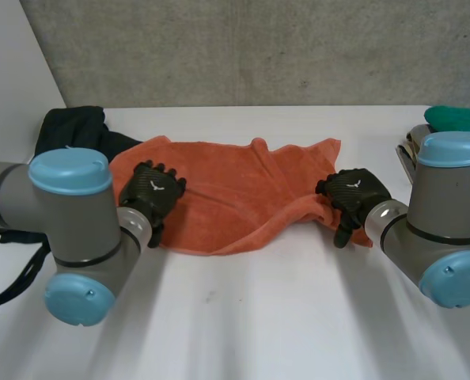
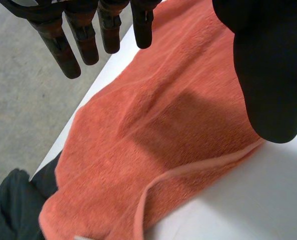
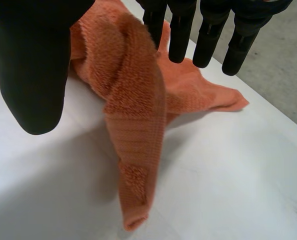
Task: Fold the laundry.
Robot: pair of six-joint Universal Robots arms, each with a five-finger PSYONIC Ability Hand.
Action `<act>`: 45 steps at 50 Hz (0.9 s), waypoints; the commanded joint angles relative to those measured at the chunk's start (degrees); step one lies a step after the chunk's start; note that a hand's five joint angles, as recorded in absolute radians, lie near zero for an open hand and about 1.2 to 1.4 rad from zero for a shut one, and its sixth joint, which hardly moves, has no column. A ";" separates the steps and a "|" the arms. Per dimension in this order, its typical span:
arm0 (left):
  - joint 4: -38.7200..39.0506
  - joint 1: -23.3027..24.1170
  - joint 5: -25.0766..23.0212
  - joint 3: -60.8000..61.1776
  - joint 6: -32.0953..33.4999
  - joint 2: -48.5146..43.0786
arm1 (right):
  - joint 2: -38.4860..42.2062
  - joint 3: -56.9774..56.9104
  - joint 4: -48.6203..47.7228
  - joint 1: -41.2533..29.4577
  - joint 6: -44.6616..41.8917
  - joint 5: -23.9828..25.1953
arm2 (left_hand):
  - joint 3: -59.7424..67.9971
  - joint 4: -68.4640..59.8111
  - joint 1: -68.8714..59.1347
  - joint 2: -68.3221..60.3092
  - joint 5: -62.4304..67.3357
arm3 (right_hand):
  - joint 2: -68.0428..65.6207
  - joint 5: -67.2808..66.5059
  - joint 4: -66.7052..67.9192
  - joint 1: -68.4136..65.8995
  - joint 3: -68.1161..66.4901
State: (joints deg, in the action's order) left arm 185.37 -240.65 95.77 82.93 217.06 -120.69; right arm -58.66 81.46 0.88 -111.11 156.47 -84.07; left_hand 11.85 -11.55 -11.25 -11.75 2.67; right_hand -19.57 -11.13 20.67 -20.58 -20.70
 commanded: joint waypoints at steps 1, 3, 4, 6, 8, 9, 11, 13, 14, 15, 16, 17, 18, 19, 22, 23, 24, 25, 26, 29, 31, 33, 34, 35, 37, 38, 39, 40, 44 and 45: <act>-0.98 -5.09 -0.32 0.31 -2.51 2.48 | 0.38 -0.07 -0.53 -0.07 1.47 -0.92 | 5.08 -5.39 -5.69 -5.18 4.26 | -5.91 -4.34 4.81 -4.90 -4.78; -1.85 -7.63 -1.28 0.57 -4.36 3.01 | 0.73 -0.07 -0.44 -0.16 1.30 -0.31 | 6.77 -7.07 -7.37 -6.87 5.95 | -5.91 -4.34 4.81 -4.90 -4.78; -2.12 -8.60 -1.98 0.66 -4.97 3.10 | 0.82 -0.07 -0.44 -0.24 1.30 -0.04 | 7.10 -7.41 -7.71 -7.20 6.28 | -5.91 -4.34 4.81 -4.90 -4.78; -3.08 -11.23 -4.87 0.83 -6.73 2.92 | 1.00 -0.07 -0.44 -0.33 1.47 0.22 | 7.78 -8.08 -8.38 -7.88 6.95 | -5.91 -4.34 4.81 -4.90 -4.78; -3.70 -13.17 -7.34 1.10 -7.79 2.57 | 1.09 -0.07 -0.44 -0.42 1.47 0.31 | 8.28 -8.59 -8.88 -8.38 7.46 | -5.91 -4.34 4.81 -4.90 -4.78; -4.05 -13.96 -8.57 1.18 -8.31 2.40 | 1.17 -0.07 -0.44 -0.42 1.39 0.31 | 8.62 -8.92 -9.22 -8.72 7.79 | -5.91 -4.34 4.81 -4.90 -4.78; -5.10 -16.25 -12.52 1.54 -9.11 1.52 | 1.26 -0.16 -0.36 -0.60 1.38 0.40 | 8.79 -9.09 -9.39 -8.89 7.97 | -5.91 -4.34 4.81 -4.90 -4.78; -5.37 -17.39 -14.46 1.80 -9.46 0.81 | 1.26 -0.16 -0.35 -0.60 1.56 0.49 | 8.79 -9.09 -9.39 -8.89 7.97 | -5.91 -4.34 4.81 -4.90 -4.78; -5.46 -18.44 -16.21 1.97 -9.37 -0.15 | 1.18 -0.07 -0.44 -0.60 1.56 0.57 | 8.95 -9.26 -9.56 -9.06 8.13 | -7.24 -5.68 6.14 -6.23 -6.11; -5.46 -18.89 -16.84 1.89 -9.29 -0.68 | 1.17 -0.07 -0.53 -0.60 1.56 0.66 | 9.29 -9.60 -9.89 -9.39 8.47 | -8.58 -7.02 7.49 -7.57 -7.45; -5.46 -19.33 -17.37 1.71 -9.29 -1.29 | 1.26 0.01 -0.53 -0.60 1.65 0.75 | 10.46 -10.77 -11.06 -10.56 9.64 | -9.43 -7.87 8.33 -8.42 -8.30; -5.29 -19.59 -17.63 1.54 -9.20 -1.91 | 1.26 0.02 -0.62 -0.60 1.74 0.84 | 12.47 -12.78 -13.07 -12.57 11.65 | -10.11 -8.54 9.01 -9.09 -8.97; -5.02 -20.12 -17.72 1.10 -9.20 -2.96 | 1.26 0.02 -0.62 -0.60 1.91 1.01 | 16.49 -16.79 -17.09 -16.59 15.66 | -10.78 -9.22 9.68 -9.77 -9.65; -4.85 -20.38 -17.72 0.75 -9.20 -3.58 | 1.26 0.02 -0.62 -0.60 2.09 1.02 | 17.86 -18.16 -18.46 -17.96 17.04 | -11.78 -10.22 10.69 -10.77 -10.65; -3.97 -20.65 -17.63 -0.74 -9.20 -5.68 | 1.35 0.01 -0.71 -0.60 2.70 1.28 | 23.06 -23.36 -23.66 -23.16 22.24 | -14.98 -13.42 13.88 -13.97 -13.85; -3.79 -20.65 -17.72 -1.10 -9.28 -6.04 | 1.35 0.02 -0.79 -0.60 2.88 1.28 | 24.25 -24.56 -24.86 -24.35 23.43 | -14.99 -13.43 13.89 -13.98 -13.86; -3.62 -20.65 -17.72 -1.45 -9.46 -6.48 | 1.35 0.19 -0.79 -0.60 3.05 1.37 | 25.10 -25.40 -25.70 -25.20 24.27 | -15.16 -13.59 14.06 -14.15 -14.03; -3.53 -20.65 -17.81 -1.63 -9.55 -6.74 | 1.35 0.19 -0.97 -0.60 3.14 1.45 | 26.10 -26.41 -26.71 -26.20 25.28 | -16.32 -14.76 15.23 -15.31 -15.19; -3.00 -20.56 -17.81 -2.15 -9.64 -7.27 | 1.35 0.28 -1.14 -0.60 3.40 1.54 | 29.11 -29.42 -29.72 -29.21 28.29 | -19.67 -18.10 18.57 -18.65 -18.54; -1.08 -20.30 -17.90 -3.03 -9.90 -8.41 | 1.70 0.28 -1.67 -0.60 3.67 1.81 | 35.67 -35.97 -36.27 -35.77 34.85 | -23.21 -21.65 22.11 -22.20 -22.08; -0.19 -20.12 -17.99 -3.38 -10.08 -8.94 | 1.88 0.28 -1.85 -0.60 3.76 1.81 | 38.88 -39.19 -39.49 -38.98 38.06 | -25.58 -24.01 24.48 -24.56 -24.45; 1.12 -19.86 -18.07 -3.65 -9.82 -9.64 | 2.23 0.19 -2.20 -0.68 3.76 1.72 | 47.41 -47.72 -48.02 -47.52 46.59 | -30.93 -29.37 29.83 -29.92 -29.80; 1.65 -19.69 -17.90 -3.74 -9.73 -9.82 | 2.32 0.19 -2.29 -0.60 3.76 1.81 | 52.81 -53.11 -53.41 -52.91 51.98 | -34.97 -33.40 33.87 -33.96 -33.84; 2.27 -19.60 -17.81 -3.82 -9.72 -10.08 | 2.32 0.02 -2.38 -0.68 3.76 1.72 | 62.35 -62.66 -62.96 -62.45 61.53 | -41.83 -40.27 40.74 -40.82 -40.70; 4.11 -19.60 -17.11 -3.91 -9.46 -10.00 | 2.40 -0.16 -2.73 -0.68 3.67 1.54 | 68.15 -68.45 -68.75 -68.25 67.33 | -60.40 -58.84 59.31 -59.39 -59.27; 4.73 -19.68 -16.67 -3.91 -9.55 -9.74 | 2.32 -0.33 -2.90 -0.60 3.58 1.46 | 68.15 -68.45 -68.75 -68.25 67.33 | -60.43 -58.87 59.33 -59.42 -59.30; 5.69 -19.77 -15.19 -3.48 -9.46 -8.69 | 2.06 -0.68 -2.82 -0.60 3.41 1.19 | 68.15 -68.45 -68.75 -68.25 67.33 | -60.43 -58.87 59.33 -59.42 -59.30; 5.79 -19.77 -14.48 -3.13 -9.46 -7.90 | 2.05 -1.04 -2.73 -0.51 3.41 1.02 | 68.15 -68.45 -68.75 -68.25 67.33 | -60.43 -58.87 59.33 -59.42 -59.30; 7.63 -19.77 -12.80 -0.05 -9.90 -1.66 | 0.92 -2.62 -1.06 0.10 3.41 1.80 | 68.15 -68.45 -68.75 -68.25 67.33 | -60.43 -58.87 59.33 -59.42 -59.30; 8.16 -19.86 -13.06 1.17 -9.90 1.92 | 0.21 -3.06 -0.36 0.37 3.23 2.07 | 68.15 -68.45 -68.75 -68.25 67.33 | -60.43 -58.87 59.33 -59.42 -59.30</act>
State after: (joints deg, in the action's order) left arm 191.11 -260.35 80.84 80.10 207.42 -128.09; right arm -56.73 80.33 -1.53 -111.55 159.99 -82.66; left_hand 67.90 -68.52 -65.65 -68.22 56.11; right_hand -66.51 -56.36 68.19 -62.14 -67.34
